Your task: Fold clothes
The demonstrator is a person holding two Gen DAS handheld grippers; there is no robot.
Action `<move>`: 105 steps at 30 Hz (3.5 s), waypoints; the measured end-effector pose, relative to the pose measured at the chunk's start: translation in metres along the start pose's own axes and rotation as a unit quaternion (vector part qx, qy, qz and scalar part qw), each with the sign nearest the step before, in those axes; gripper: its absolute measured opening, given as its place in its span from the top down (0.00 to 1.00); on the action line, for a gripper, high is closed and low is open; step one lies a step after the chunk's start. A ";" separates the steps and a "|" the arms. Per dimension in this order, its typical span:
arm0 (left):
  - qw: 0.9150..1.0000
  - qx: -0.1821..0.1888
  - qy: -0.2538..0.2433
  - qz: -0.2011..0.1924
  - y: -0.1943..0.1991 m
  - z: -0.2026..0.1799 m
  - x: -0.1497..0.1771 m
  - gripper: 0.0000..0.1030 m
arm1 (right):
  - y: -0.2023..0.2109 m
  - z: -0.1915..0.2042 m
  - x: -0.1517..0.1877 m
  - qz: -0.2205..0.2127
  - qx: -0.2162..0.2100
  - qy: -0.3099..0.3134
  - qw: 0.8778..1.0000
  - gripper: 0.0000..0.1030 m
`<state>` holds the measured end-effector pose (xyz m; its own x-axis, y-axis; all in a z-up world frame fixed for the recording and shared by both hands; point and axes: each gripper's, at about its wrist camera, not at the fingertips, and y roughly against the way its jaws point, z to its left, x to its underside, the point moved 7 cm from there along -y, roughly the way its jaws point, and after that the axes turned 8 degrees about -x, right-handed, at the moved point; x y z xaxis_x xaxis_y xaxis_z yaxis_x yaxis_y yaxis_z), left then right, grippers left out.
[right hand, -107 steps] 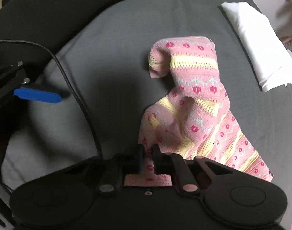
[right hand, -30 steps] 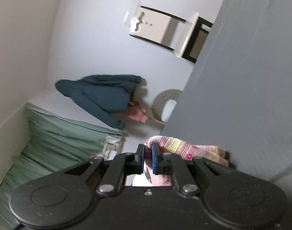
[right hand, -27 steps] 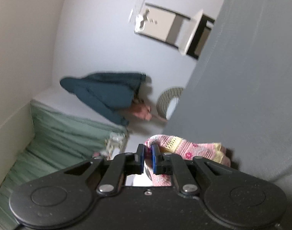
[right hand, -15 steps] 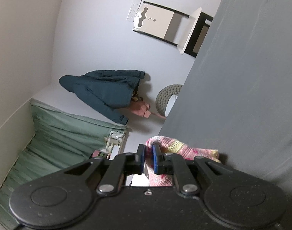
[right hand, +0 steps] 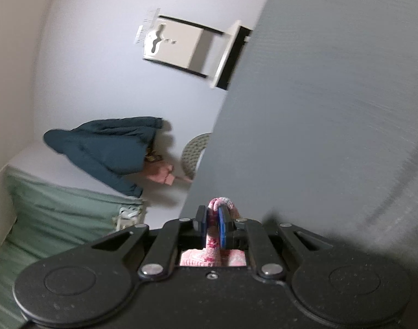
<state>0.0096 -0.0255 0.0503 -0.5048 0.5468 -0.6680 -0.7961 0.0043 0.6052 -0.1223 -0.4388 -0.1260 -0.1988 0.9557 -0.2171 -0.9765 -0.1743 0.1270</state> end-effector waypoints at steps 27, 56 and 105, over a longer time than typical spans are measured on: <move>0.966 0.240 -0.007 -0.099 0.104 -0.127 0.055 0.10 | -0.005 0.003 0.014 0.021 0.080 0.079 0.993 0.71; 0.978 0.159 0.113 -0.071 0.043 -0.169 0.067 0.00 | -0.007 0.037 0.057 0.081 0.117 0.191 0.971 0.39; 0.978 0.160 0.114 -0.070 0.044 -0.172 0.068 0.00 | 0.011 0.055 0.068 0.103 0.097 0.186 0.972 0.32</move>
<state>-0.1175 -0.1322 -0.0434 -0.4889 0.3213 -0.8110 -0.7358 0.3475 0.5812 -0.1420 -0.3623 -0.0860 -0.4394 0.7471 -0.4988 -0.8862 -0.2698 0.3766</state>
